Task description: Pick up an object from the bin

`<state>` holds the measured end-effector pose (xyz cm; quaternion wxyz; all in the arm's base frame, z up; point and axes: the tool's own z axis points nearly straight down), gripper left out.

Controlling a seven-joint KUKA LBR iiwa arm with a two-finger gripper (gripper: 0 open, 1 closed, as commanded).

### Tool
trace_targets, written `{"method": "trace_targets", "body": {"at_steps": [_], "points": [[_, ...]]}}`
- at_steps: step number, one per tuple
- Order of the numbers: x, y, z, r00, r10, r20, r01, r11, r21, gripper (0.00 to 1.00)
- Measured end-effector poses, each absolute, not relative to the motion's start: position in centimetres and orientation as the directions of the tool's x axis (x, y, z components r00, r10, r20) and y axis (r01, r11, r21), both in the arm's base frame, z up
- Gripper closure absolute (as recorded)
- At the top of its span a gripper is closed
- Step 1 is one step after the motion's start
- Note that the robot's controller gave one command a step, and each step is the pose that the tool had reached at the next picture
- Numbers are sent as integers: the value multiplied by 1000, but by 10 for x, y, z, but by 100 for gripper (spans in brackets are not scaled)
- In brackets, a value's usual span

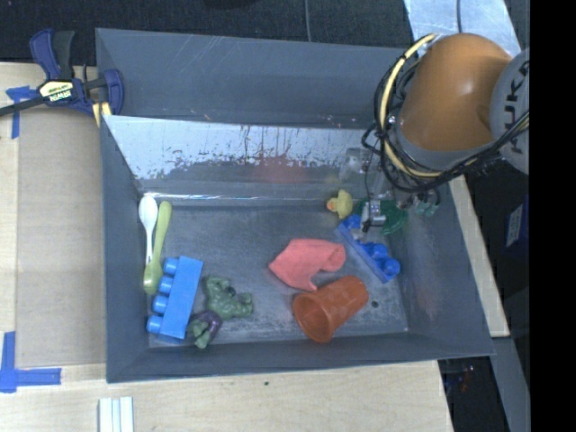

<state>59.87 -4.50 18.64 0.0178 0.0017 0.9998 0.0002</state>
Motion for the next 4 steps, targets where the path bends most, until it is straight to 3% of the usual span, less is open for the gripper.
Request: {"method": "trace_targets", "body": {"at_steps": [1, 2, 3, 4], "points": [[598, -44, 184, -1000, 3, -31, 3, 1000, 1, 0], [582, -41, 136, -993, 115, -37, 115, 993, 5, 0], [543, -39, 125, -998, 42, -40, 42, 999, 2, 0], [546, -31, 92, -972, 233, -41, 233, 972, 10, 0]]}}
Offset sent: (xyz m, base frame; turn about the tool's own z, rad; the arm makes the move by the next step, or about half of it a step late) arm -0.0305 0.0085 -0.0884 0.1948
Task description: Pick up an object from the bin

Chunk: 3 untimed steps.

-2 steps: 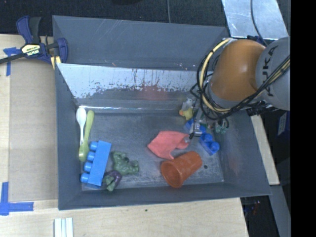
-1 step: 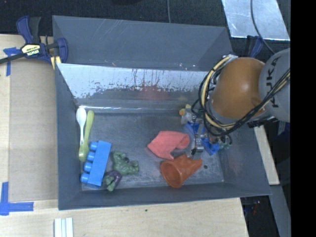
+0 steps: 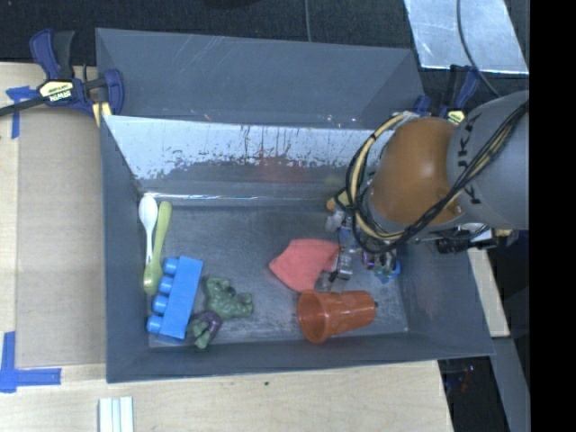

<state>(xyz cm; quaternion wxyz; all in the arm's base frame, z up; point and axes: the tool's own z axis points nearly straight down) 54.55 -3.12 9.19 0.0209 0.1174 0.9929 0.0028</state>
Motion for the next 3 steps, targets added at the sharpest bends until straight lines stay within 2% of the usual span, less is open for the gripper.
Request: {"method": "trace_targets", "body": {"at_steps": [1, 2, 3], "points": [[540, -26, 93, -971, 235, -38, 235, 972, 9, 0], [552, -15, 77, -979, 199, -41, 199, 980, 9, 100], [552, -15, 77, -979, 199, -41, 199, 980, 9, 100]]}}
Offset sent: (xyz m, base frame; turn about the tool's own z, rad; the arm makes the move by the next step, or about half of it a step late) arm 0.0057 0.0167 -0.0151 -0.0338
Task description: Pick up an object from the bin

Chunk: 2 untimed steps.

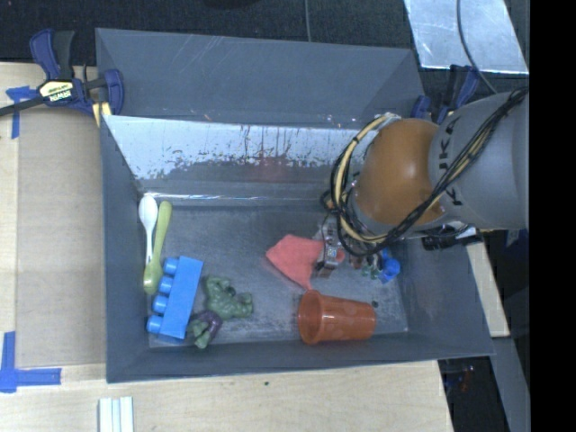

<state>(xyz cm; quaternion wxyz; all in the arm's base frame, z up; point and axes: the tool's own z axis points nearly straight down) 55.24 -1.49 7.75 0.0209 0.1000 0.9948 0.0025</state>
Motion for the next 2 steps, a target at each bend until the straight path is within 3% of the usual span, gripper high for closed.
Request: {"method": "trace_targets", "body": {"at_steps": [2], "points": [[548, -9, 211, -978, 208, -31, 208, 978, 8, 100]]}}
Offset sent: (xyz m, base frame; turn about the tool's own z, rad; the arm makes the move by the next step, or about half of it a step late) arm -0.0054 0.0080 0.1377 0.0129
